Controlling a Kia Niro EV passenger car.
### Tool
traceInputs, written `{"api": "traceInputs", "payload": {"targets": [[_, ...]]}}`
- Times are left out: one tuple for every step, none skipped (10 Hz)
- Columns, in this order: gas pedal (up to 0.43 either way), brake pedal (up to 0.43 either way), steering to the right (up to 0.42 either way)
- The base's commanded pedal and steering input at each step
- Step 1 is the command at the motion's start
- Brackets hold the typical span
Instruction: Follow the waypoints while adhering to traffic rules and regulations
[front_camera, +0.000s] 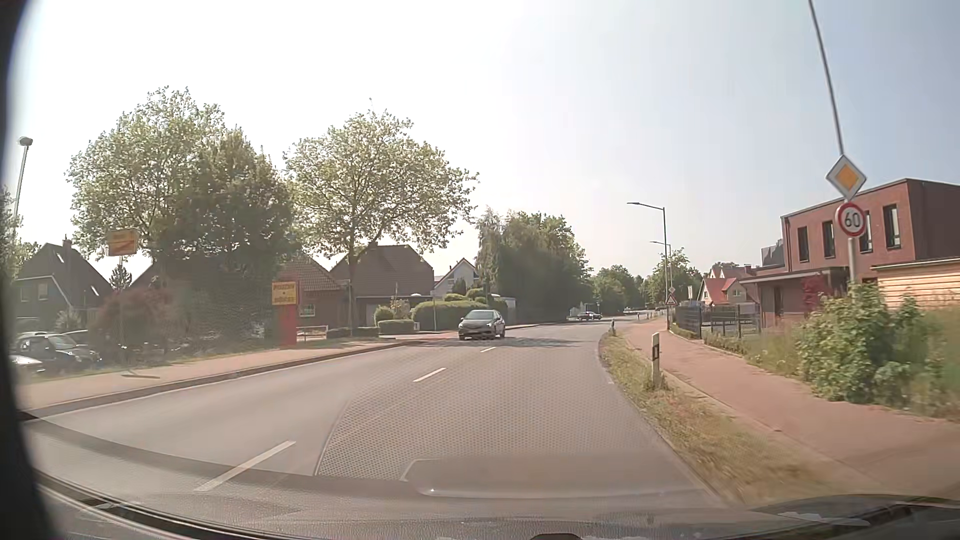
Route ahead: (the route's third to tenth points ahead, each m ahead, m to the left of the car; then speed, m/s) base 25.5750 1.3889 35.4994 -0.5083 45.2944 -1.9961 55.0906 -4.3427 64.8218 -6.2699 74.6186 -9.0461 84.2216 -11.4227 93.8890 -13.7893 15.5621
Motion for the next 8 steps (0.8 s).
{"api": "traceInputs", "payload": {"targets": [[0.197, 0.0, 0.022], [0.169, 0.0, 0.022], [0.169, 0.0, 0.022], [0.157, 0.0, 0.022], [0.157, 0.0, 0.022], [0.15, 0.0, 0.022], [0.15, 0.0, 0.021], [0.15, 0.0, 0.021]]}}
